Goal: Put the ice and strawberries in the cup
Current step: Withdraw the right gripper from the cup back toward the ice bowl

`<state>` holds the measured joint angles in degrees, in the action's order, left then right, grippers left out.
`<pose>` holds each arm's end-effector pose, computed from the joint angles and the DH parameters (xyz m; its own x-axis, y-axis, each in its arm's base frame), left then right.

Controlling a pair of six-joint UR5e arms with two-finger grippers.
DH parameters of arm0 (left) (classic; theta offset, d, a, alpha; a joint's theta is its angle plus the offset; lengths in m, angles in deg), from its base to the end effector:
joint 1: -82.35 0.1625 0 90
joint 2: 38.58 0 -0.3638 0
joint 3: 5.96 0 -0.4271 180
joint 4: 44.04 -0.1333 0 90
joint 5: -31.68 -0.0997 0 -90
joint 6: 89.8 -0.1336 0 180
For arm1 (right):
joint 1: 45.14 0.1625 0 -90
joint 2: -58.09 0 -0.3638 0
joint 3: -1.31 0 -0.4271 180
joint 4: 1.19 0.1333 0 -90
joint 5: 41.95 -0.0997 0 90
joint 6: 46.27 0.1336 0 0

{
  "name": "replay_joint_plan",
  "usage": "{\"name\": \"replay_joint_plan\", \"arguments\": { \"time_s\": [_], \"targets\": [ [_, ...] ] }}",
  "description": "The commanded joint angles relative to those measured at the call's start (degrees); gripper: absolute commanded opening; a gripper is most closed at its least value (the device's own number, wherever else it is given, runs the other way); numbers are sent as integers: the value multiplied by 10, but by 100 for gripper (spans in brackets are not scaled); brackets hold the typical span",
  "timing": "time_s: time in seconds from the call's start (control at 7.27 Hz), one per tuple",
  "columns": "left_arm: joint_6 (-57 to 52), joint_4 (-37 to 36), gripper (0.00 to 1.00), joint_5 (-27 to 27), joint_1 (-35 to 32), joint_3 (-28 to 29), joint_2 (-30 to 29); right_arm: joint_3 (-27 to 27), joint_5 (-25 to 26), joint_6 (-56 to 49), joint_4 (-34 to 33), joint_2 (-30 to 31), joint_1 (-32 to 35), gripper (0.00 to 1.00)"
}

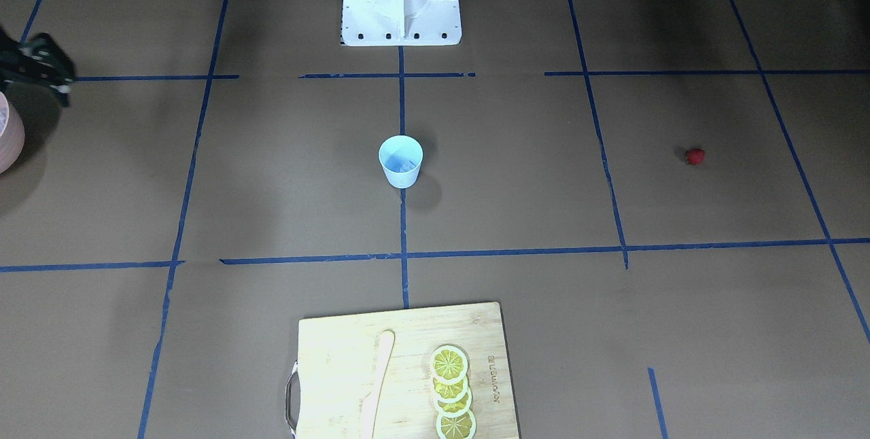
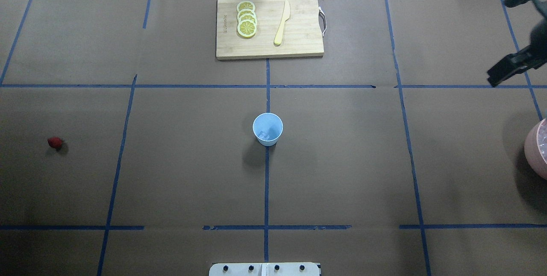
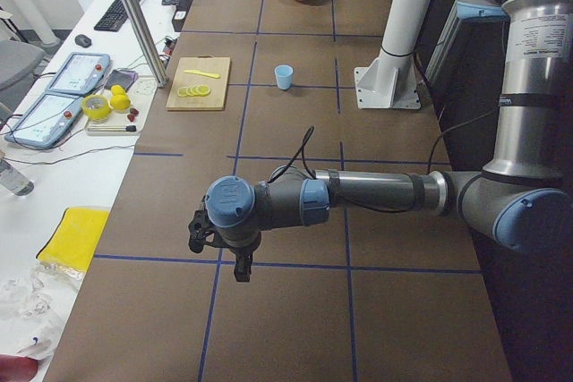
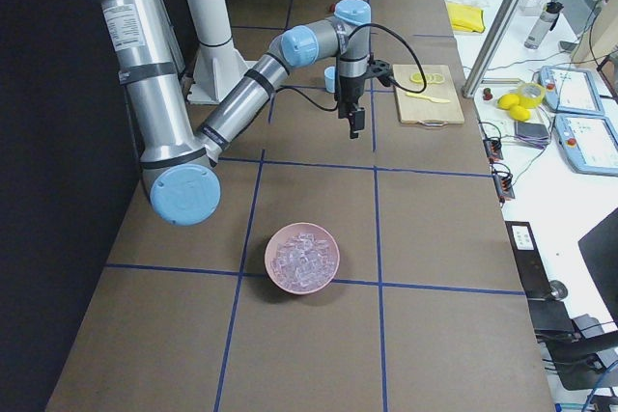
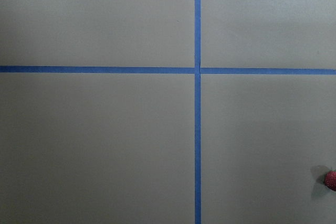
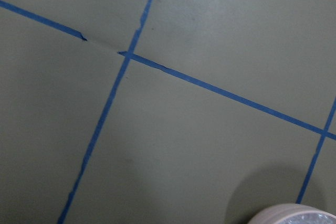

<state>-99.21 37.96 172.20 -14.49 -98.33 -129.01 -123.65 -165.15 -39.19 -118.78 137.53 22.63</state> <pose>-0.0920 -0.5136 0.5991 0.6340 0.0184 -0.7731 0.0152 0.9992 0.0363 -0.1317 -0.4811 0.2911 0.7497 -0.3605 0.5549 0.2696 0.9323 0.2413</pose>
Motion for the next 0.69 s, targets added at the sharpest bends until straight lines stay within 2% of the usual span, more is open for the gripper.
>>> {"name": "replay_joint_plan", "arguments": {
  "time_s": [0.0,0.14,0.28,0.41,0.55],
  "targets": [
    [1,-3,100,-2,0,-25,3,0,-70,-140,1,69,109,99],
    [4,-4,100,-2,0,-31,3,1,-93,-141,1,90,116,99],
    [33,-3,100,-2,1,-36,1,4,-93,-143,6,99,125,99],
    [39,-2,100,-6,2,-39,2,8,-93,-141,40,127,131,99],
    [41,-1,100,-9,7,-37,2,29,-95,-138,101,155,131,99]
  ]
}}
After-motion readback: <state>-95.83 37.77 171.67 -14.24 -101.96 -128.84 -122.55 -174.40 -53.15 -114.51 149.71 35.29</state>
